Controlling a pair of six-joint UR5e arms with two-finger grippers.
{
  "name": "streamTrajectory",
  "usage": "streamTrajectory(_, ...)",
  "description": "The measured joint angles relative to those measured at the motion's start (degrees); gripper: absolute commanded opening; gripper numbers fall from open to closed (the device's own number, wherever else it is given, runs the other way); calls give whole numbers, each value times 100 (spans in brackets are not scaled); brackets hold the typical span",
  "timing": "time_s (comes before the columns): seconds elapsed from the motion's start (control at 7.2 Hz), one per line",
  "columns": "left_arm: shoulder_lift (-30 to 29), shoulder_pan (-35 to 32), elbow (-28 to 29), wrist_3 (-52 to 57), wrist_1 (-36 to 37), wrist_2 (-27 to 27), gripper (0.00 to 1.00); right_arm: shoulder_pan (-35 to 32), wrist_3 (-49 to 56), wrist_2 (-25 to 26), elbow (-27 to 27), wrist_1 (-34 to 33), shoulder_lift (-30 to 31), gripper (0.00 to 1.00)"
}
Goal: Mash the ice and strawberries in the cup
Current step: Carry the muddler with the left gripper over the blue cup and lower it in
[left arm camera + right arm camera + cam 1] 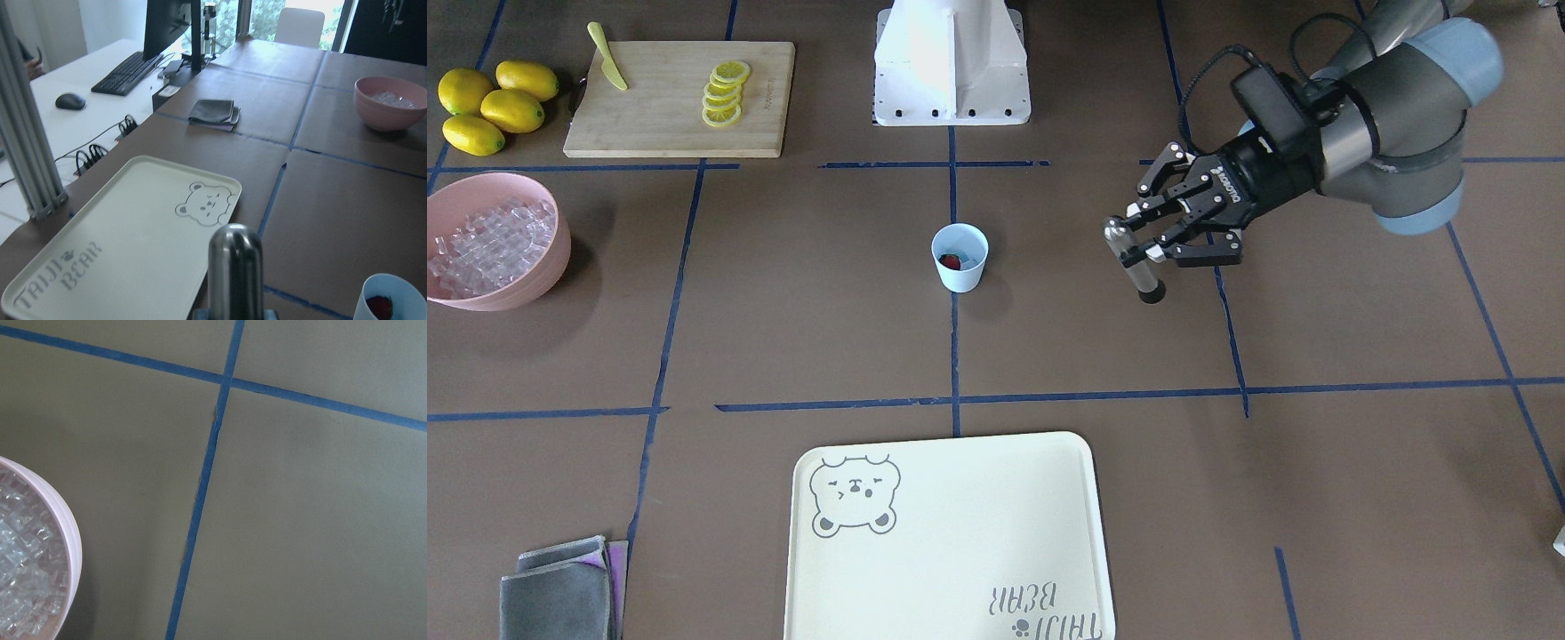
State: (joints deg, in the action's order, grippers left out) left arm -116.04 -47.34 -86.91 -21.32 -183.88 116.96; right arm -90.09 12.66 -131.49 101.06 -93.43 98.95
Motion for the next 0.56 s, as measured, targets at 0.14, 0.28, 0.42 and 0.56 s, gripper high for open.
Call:
streamTrajectory(0.14, -74, 438, 113, 10, -635, -505, 0, 0, 0, 0, 1, 0, -4, 99)
streamTrajectory(0.28, -182, 853, 159, 22, -1040, -938, 0, 0, -2, 0, 4, 0, -4, 99)
streamTrajectory(0.42, -311, 1331, 180, 33, -1357, -1520, 0, 0, -8, 1, 7, 0, -3, 99)
streamTrajectory(0.56, -398, 1794, 208, 112, -1601, -2121, 0, 0, -16, 1, 8, 0, -5, 99)
